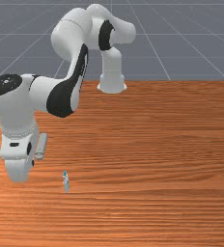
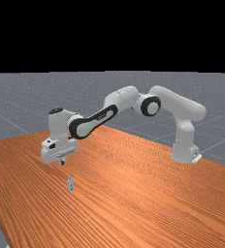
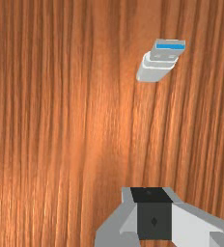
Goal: Rotate the USB body for 90 degree with plug right ward
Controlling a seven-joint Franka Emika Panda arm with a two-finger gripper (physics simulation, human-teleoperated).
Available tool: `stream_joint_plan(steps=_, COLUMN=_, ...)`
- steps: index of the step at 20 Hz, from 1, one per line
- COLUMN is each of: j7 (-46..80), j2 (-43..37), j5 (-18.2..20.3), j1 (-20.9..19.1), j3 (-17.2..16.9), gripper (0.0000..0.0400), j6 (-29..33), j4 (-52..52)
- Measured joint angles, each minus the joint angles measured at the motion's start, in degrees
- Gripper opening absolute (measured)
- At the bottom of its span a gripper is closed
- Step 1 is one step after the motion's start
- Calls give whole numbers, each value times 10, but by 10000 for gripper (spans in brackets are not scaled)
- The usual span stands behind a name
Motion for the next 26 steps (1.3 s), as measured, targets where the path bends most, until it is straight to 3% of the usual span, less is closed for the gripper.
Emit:
stream_joint_plan(steps=1, j7=-1, j2=-39, j5=3, j1=1, j3=3, gripper=0, j6=61, j4=-83)
stream_joint_plan(steps=2, j7=-1, j2=-26, j5=3, j1=1, j3=3, gripper=0, j6=63, j4=-74)
stream_joint_plan(steps=9, j7=0, j2=139, j5=5, j1=-6, j3=6, gripper=0, j6=39, j4=110)
stream_joint_plan(steps=11, j7=1, j2=123, j5=10, j1=-5, j3=11, gripper=0, j6=48, j4=83)
stream_joint_plan(steps=12, j7=12, j2=82, j5=4, j1=4, j3=5, gripper=0, j6=111, j4=0)
stream_joint_plan(steps=13, j7=9, j2=63, j5=7, j1=6, j3=8, gripper=0, j6=129, j4=-34)
stream_joint_plan(steps=17, j7=28, j2=21, j5=-14, j1=21, j3=-12, gripper=0, j6=88, j4=-48)
stream_joint_plan(steps=19, j7=11, j2=17, j5=8, j1=9, j3=9, gripper=0, j6=68, j4=-37)
stream_joint_plan(steps=22, j7=22, j2=-8, j5=19, j1=19, j3=22, gripper=0, j6=80, j4=-80)
stream_joint_plan(steps=23, j7=67, j2=-24, j5=5, j1=42, j3=2, gripper=0, j6=102, j4=-112)
stream_joint_plan(steps=26, j7=96, j2=-43, j5=5, j1=66, j3=3, gripper=0, j6=116, j4=-147)
